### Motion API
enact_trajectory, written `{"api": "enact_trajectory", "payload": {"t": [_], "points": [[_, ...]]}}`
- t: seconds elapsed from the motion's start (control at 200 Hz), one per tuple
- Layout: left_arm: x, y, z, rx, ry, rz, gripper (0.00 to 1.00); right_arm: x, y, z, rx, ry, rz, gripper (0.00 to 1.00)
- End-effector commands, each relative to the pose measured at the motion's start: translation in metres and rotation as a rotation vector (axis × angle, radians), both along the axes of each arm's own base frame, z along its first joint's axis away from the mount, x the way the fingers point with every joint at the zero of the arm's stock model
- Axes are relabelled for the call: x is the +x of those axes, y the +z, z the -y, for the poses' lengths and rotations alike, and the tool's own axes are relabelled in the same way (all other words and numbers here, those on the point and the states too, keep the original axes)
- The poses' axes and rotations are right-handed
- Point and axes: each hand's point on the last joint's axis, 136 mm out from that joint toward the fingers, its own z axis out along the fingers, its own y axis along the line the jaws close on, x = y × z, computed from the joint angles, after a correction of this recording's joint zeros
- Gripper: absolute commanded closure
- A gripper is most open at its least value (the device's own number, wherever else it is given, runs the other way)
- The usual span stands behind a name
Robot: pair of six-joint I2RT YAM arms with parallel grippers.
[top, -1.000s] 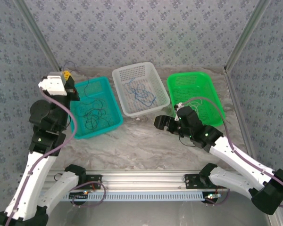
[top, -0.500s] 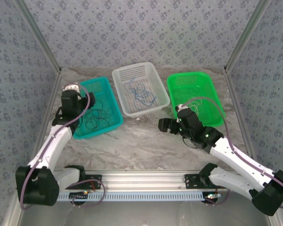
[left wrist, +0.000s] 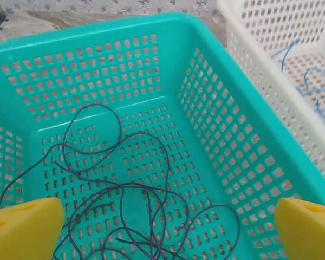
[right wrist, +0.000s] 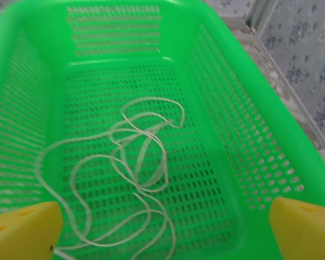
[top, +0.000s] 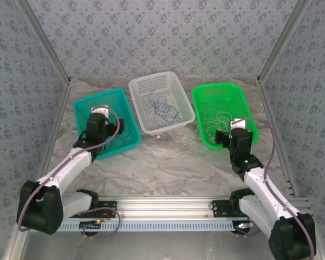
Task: Untangle the cables
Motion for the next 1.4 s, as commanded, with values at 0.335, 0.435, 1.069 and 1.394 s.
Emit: {"api": "enact_trajectory", "payload": {"t": [0.335,0.435,1.069,1.394], "points": [[0.014,-0.023,-0.018,0.13,-0.079,0.132,0.01,0.054,-0.019,0.002,-0.034,0.112,0.162,0.0],[0.019,-0.029,-0.023,0.103,-0.082,0.117,0.01,0.064,-0.029,0.0,-0.036,0.121,0.152,0.01],[0.038,-0.064,-0.058,-0.004,-0.069,0.179,0.01,0.087,-0.062,0.015,0.09,0.118,0.061,0.0],[0.038,-0.066,-0.059,-0.006,-0.068,0.151,0.0,0.087,-0.062,0.015,0.089,0.116,0.058,0.0]]}}
